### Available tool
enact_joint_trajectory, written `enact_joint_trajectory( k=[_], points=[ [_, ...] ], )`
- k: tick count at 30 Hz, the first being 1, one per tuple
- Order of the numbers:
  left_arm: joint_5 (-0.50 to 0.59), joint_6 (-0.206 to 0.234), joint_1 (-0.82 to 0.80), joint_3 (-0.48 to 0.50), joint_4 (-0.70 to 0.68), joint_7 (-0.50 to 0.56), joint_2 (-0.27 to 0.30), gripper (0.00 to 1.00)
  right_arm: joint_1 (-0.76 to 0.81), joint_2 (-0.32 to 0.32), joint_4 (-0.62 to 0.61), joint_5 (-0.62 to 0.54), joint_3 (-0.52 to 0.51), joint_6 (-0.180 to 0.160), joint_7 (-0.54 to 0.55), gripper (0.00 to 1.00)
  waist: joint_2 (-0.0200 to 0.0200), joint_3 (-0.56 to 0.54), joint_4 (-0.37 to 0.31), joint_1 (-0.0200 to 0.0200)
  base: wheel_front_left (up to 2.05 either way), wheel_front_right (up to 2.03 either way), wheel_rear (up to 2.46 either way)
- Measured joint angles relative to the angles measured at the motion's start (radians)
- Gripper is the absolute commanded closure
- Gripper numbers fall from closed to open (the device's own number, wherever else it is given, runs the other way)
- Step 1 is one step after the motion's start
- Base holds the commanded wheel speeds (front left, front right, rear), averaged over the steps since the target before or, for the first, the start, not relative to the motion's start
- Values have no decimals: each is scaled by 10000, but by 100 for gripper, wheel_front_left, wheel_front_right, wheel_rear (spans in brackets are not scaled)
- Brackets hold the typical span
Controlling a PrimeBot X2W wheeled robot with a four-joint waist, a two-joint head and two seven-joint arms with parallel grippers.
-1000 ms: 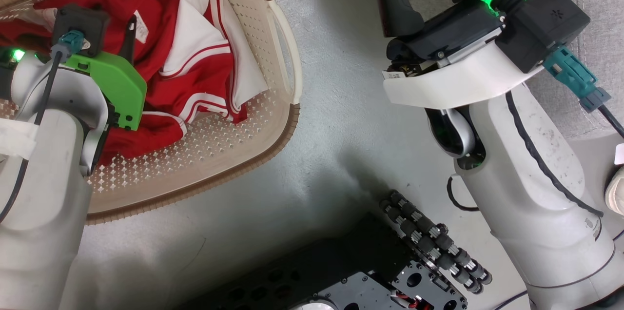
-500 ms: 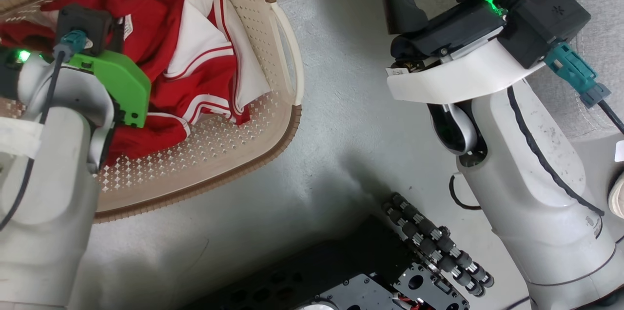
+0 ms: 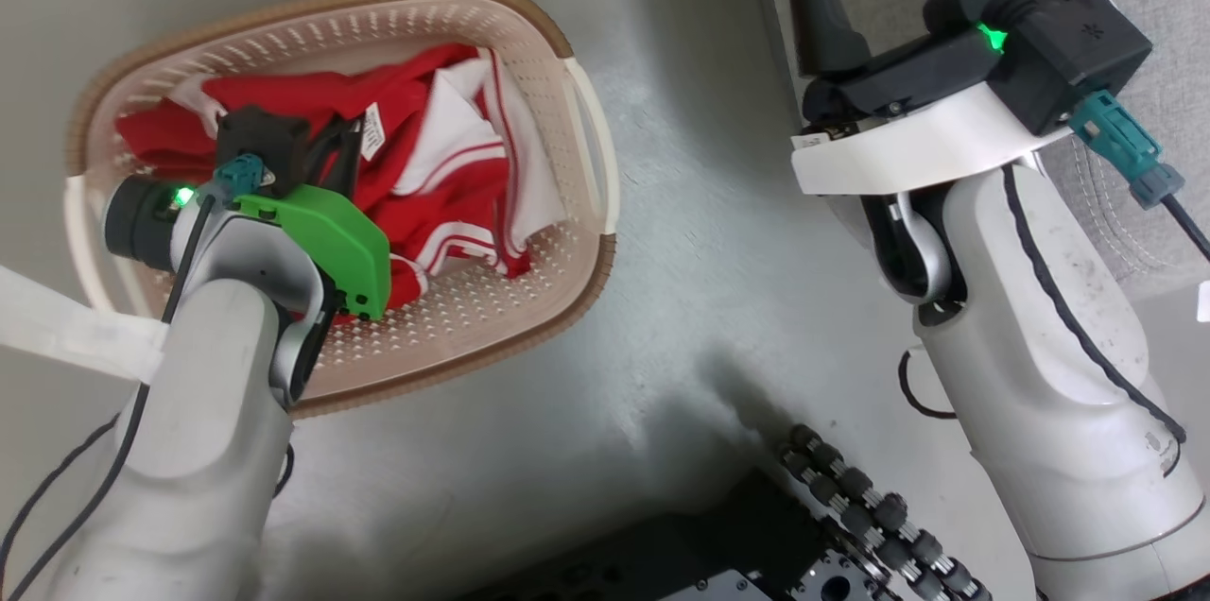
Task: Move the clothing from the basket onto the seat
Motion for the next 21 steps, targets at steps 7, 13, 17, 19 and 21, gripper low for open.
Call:
enact_joint_trajectory(
  k=[7,13,17,19,21],
  points=[
    [-464,-75,283,77,-58,-807,-424,100,425,-100,31,-128,-642,56,0,0,0,-858,573,0,0,0,0],
    [-894,-161,515,196,-330,-1559,-734,100,732,-426,-8,-128,-1369,142,2,0,0,-1623,1170,0,0,0,0],
    [-1281,-201,737,284,-527,-2052,-807,100,832,-686,-102,-134,-1760,238,2,0,0,-2144,1596,-1,0,0,0],
    [-1383,-205,845,290,-621,-2259,-823,100,895,-780,-140,-199,-1858,334,0,0,0,-2413,1811,-1,0,0,0],
    [-1471,-217,953,295,-771,-2431,-859,100,988,-892,-150,-221,-1916,430,2,0,0,-2685,2030,-1,0,0,0]
  ],
)
